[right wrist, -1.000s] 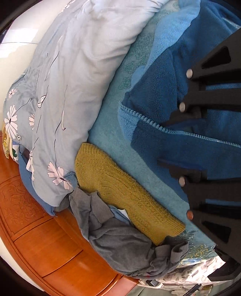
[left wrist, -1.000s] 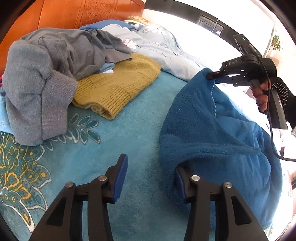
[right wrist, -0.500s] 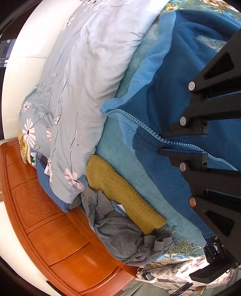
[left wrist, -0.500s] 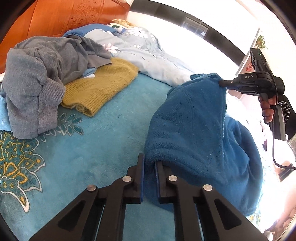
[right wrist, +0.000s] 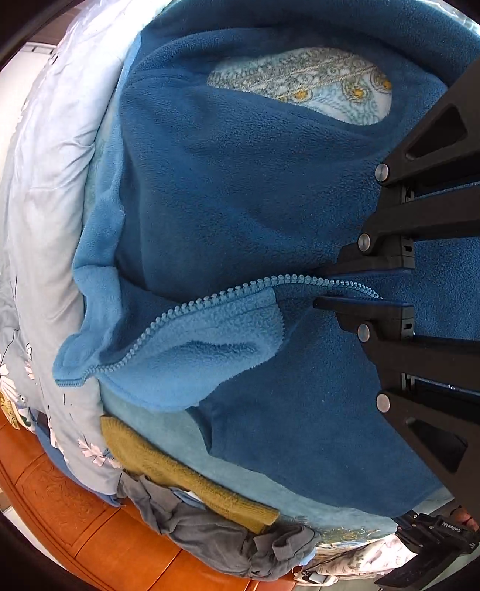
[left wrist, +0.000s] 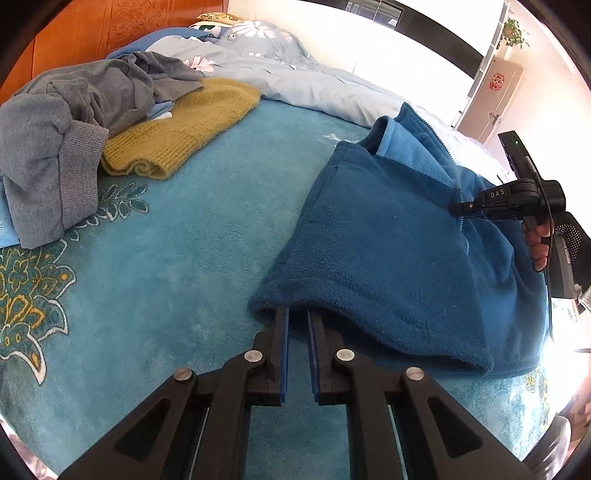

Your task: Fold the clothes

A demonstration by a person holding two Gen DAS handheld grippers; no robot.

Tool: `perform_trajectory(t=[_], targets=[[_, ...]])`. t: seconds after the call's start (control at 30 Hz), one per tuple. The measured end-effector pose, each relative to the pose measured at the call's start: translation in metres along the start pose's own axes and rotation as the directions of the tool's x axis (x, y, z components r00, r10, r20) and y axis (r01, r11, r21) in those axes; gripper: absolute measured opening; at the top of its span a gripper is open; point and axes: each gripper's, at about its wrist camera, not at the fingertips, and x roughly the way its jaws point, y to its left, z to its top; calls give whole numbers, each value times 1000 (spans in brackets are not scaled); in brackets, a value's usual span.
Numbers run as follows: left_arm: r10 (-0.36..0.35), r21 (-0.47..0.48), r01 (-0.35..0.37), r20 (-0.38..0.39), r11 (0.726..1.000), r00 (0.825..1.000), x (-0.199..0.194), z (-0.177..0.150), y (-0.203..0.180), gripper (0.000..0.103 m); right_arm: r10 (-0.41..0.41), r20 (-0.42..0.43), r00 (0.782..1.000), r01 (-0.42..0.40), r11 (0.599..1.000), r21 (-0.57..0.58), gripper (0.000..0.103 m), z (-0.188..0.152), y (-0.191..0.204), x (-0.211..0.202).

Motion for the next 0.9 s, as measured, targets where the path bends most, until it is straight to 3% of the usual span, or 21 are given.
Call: perform_trajectory(t=[0.13,0.2,0.27,0.33,0.4,0.53,0.63,0.87,0.9], targets=[[25,50,-26,12,998,1000,-8,0,-3,15,-12,35,999,13,999,-44,12,3,6,-13],[32,87,-33,22,996,999,-15,0,-5,31,-39,63,997,44,995,-89,18,3,13,-24],[23,98,-27,45,995,999,-24,2,-5,55,-60,99,993,74,987,-141,23,4,22,-39],[15,96,-21,68,995,998,-30,5,-5,61,-92,159,983,121,977,-179,32,10,29,-53],[16,79,-22,79,997,997,-27,13,-4,63,-120,209,971,163,965,-203,40,23,38,-61],[44,28,-45,26,999,999,0,30,-5,64,-157,238,958,210,953,-220,43,63,63,-51],[19,-25,-20,-24,999,1000,19,36,-1,63,-200,246,948,254,944,-212,43,92,78,-34],[-7,-44,4,-62,999,998,43,37,3,63,-206,181,962,238,954,-180,43,130,81,3],[-11,-43,9,-60,999,998,43,37,3,63,-207,180,962,240,954,-181,38,132,81,5]])
